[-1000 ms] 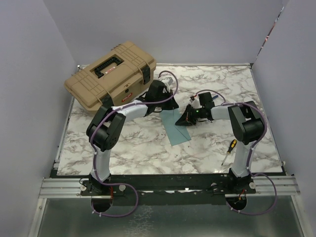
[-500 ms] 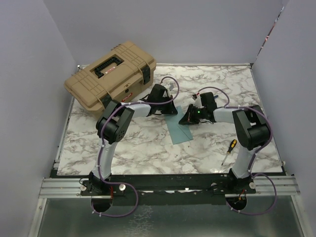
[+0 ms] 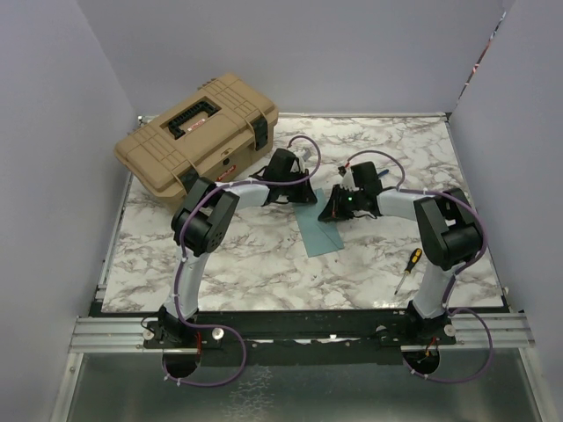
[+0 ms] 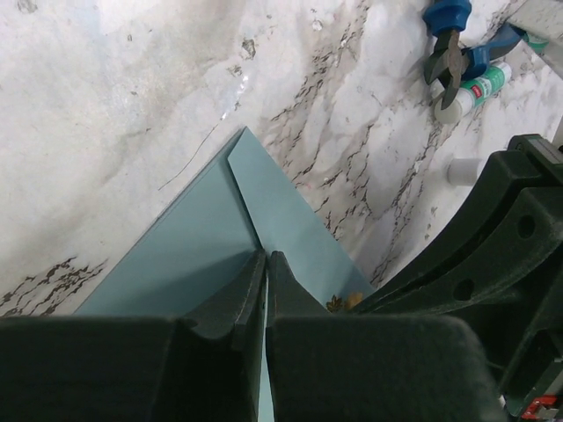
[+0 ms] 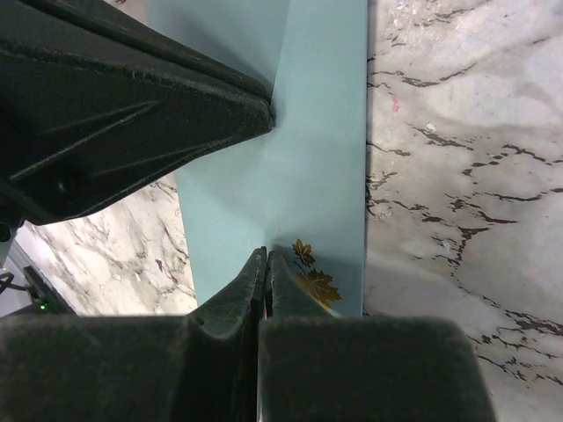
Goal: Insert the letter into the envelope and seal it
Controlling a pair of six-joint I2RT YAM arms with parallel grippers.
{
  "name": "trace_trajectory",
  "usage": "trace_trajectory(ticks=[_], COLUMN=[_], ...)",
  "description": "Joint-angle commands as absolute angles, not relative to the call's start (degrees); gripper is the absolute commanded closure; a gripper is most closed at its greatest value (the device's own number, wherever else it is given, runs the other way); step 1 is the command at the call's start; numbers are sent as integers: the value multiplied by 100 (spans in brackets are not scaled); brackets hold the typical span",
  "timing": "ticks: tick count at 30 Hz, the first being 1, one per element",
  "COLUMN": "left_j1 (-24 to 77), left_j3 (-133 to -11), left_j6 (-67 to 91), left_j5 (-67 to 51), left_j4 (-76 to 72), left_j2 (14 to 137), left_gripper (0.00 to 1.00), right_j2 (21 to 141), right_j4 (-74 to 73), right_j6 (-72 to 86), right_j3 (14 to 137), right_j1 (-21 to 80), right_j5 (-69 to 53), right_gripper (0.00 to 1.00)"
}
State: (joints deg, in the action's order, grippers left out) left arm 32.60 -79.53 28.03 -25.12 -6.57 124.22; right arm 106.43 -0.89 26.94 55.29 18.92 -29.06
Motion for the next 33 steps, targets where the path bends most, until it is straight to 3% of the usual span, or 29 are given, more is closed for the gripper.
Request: trace_trajectory(ticks=[1,7,21,27,33], left_j1=[3270,3269,3384,3358,3209], left_j3=[-8224,-8142,-8318,-7933,-7778], left_j6=[2767,2525,2686,2531,2627], left_j5=[-2743,-2713,-3185,-2324,-2485], left_j4=[-466,-479,-736,-353,-148], left_j2=[12208,11817,12766,12819,12920], left_gripper=[95,95,97,100,100], right_j2=[10692,10573,10345,10124,10138], right_j4=[-614,-644,-528,-816,-1098], right_j6=[2171,1875,1767,1891,1879], right_j3=[5659,5670,5605,5768,6032], right_j1=[1925,1932,2030,2095,2484], right_j5=[-2470,-2235,-2316,-1803,-946], right_gripper=[100,100,100,100,100])
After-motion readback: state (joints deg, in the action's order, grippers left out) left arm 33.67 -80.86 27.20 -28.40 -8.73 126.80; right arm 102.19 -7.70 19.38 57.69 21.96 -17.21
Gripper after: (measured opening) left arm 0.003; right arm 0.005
